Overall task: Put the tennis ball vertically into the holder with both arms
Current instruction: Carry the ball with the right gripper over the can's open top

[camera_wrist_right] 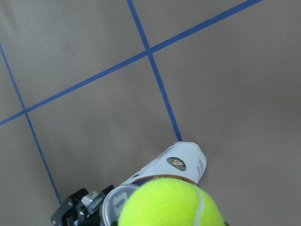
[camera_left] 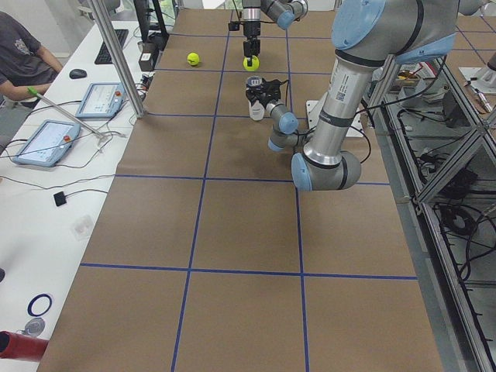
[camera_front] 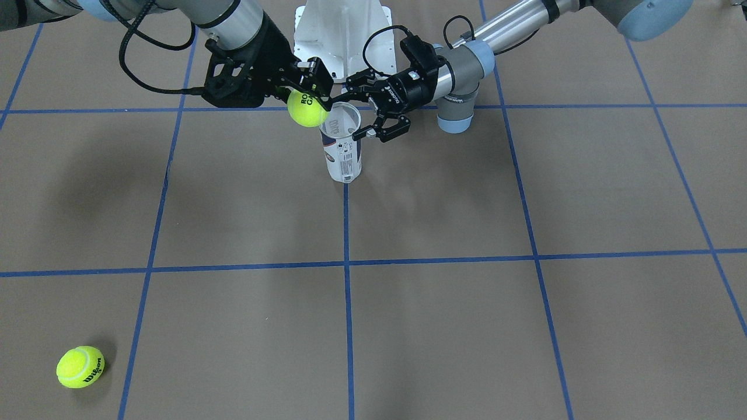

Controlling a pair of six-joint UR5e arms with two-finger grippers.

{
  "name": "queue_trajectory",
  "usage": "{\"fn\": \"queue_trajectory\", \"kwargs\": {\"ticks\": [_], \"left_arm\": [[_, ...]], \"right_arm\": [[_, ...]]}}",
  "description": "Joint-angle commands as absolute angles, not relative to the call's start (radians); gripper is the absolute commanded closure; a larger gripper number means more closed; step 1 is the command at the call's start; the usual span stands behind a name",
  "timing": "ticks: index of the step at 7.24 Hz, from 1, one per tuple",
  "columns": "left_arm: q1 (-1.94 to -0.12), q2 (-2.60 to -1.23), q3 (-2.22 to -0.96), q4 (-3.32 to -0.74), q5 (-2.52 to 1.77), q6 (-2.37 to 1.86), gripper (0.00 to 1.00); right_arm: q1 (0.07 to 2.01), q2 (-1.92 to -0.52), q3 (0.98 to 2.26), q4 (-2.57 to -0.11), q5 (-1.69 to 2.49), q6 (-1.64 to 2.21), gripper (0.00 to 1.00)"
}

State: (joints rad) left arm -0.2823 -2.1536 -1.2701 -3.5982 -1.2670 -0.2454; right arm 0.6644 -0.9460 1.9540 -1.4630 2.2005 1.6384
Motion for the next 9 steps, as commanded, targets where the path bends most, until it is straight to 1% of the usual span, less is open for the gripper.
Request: {"fn": "queue_trajectory", "kwargs": {"ticks": [1,2,3,4,5,6,9], "left_arm": [[-0.282,-2.154,-1.269,-3.606,-1.267,-0.245,0.17],[-0.282,-2.152,-1.269,-3.611,-1.267,-0.245,0.17],[-0.281,-2.152,-1.269,-3.611,-1.267,-0.245,0.17],[-0.281,-2.152,-1.267,-3.611,-1.267,-0.245,0.17],[-0.281,-2.152,-1.267,-3.611,-1.267,-0.245,0.17],[-0.281,-2.152,-1.267,-3.611,-1.267,-0.245,0.17],[-0.273,-2.154,-1.267,-3.611,-1.267,-0.244,0.17]], "right_arm": [[0.618,-0.913,1.951,-1.502,2.151,1.643,0.68],[0.603,-0.911,1.95,-1.503,2.126,1.641,0.59],[0.6,-0.894,1.931,-1.503,2.126,1.641,0.35],[0.6,-0.875,1.909,-1.503,2.126,1.641,0.19],[0.598,-0.868,1.899,-1.503,2.126,1.641,0.13],[0.598,-0.867,1.896,-1.503,2.126,1.641,0.02],[0.598,-0.854,1.904,-1.555,2.126,1.641,0.01]]}}
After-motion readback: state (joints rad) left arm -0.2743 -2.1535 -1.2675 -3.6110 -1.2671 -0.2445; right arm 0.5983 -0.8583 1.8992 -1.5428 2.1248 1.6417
